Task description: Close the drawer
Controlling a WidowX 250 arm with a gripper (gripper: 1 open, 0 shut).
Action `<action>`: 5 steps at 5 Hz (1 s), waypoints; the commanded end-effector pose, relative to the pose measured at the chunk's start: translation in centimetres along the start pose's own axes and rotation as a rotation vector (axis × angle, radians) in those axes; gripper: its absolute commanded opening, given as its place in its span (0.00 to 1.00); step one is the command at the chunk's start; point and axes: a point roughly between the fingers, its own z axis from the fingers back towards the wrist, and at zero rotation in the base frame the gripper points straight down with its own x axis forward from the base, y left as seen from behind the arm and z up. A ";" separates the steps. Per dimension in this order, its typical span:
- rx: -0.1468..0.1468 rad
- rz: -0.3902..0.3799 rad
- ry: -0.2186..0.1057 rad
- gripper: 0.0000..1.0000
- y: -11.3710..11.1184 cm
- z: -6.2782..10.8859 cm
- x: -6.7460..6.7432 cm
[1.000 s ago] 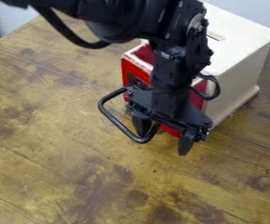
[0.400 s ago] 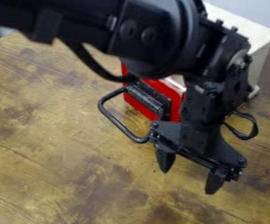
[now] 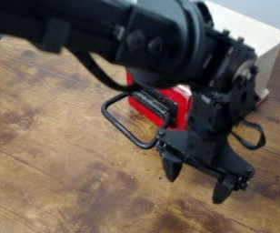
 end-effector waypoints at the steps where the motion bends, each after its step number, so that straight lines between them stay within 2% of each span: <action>1: -0.009 0.033 -0.057 1.00 0.4 1.2 1.4; 2: -0.008 0.060 -0.069 1.00 0.5 1.3 1.3; 3: -0.007 0.073 -0.068 1.00 1.4 1.4 1.3; 4: -0.006 0.103 -0.068 1.00 1.5 1.5 2.3; 5: 0.002 0.141 -0.055 1.00 1.2 2.2 3.5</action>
